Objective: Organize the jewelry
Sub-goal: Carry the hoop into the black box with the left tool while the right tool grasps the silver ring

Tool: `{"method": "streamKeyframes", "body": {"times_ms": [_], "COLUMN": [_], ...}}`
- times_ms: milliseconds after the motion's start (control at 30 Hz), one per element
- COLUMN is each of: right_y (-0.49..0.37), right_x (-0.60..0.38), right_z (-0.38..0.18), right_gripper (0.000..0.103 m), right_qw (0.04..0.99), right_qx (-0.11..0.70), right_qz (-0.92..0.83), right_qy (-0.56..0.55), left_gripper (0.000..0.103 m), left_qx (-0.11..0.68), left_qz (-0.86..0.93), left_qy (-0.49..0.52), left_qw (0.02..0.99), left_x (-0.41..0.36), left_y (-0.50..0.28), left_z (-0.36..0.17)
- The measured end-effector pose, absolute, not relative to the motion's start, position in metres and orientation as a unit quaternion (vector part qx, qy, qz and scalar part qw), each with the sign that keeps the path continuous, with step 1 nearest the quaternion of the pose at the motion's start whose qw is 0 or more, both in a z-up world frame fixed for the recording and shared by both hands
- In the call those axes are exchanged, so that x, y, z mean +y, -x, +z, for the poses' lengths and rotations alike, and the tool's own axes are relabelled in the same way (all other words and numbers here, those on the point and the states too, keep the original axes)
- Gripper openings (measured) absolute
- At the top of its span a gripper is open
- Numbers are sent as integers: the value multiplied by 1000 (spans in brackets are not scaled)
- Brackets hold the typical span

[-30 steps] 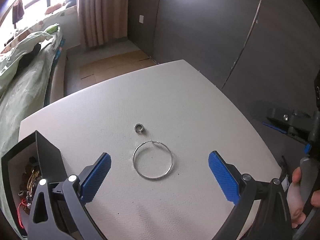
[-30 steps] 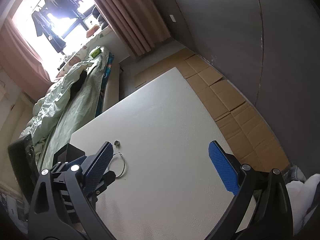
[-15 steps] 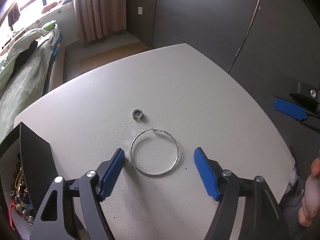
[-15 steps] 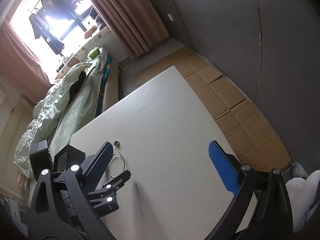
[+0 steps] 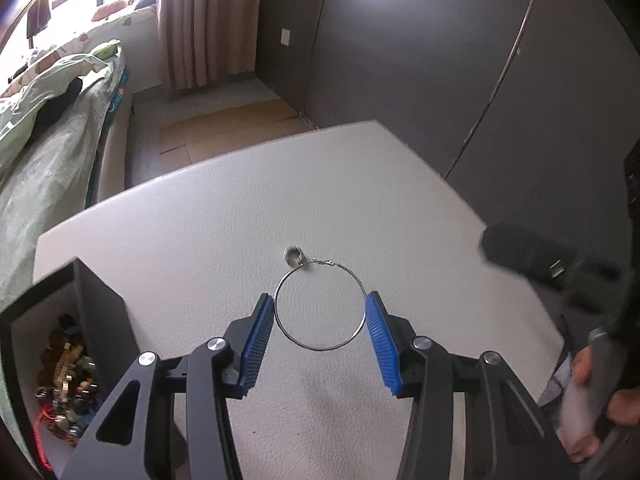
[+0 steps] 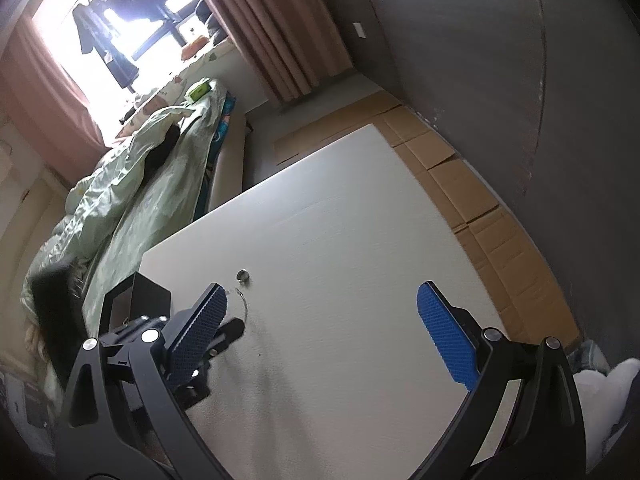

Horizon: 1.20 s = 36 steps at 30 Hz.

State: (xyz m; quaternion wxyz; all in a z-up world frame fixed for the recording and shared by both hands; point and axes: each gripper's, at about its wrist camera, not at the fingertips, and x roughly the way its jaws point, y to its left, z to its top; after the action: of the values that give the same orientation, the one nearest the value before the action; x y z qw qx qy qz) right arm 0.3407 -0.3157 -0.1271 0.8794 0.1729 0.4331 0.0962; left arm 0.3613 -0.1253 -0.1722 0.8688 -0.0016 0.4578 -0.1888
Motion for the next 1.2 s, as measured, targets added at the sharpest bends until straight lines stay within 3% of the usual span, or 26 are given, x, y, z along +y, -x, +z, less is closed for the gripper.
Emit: {"method": "streamKeyframes", "body": {"times_ms": [167,300,500,800,1067,1200], "right_y": [-346,-356,-369,-379,-393,-403], "right_x": [-299,-281,-237,-192,-181,-179], "right_z": [-126,-124,-139,-159,-170,-174], "right_gripper": [93,74,55,39,31,22], "right_qw": [885,889,875,860,854,851], "right_qx": [431,431,458,476,487,489], "right_qz": [105,118,153,181,181,192], "right_qy": [-142,-96,-24,33,36,24], "left_gripper": [45,45,45,45,45,45], "left_qx": [446,430,417,406,421,430], "left_qz": [-186,-177,-165,-138,-128,-124], "left_qy": [30,53,78,113,120,109], "left_qw": [875,884,890,896,890,887], "left_x": [-102,-78,-46,3,24,30], "left_y": [-362,-364,-364,-362,-363,-359], "left_z": [-152,-134,-116,-99,-103,-109]}}
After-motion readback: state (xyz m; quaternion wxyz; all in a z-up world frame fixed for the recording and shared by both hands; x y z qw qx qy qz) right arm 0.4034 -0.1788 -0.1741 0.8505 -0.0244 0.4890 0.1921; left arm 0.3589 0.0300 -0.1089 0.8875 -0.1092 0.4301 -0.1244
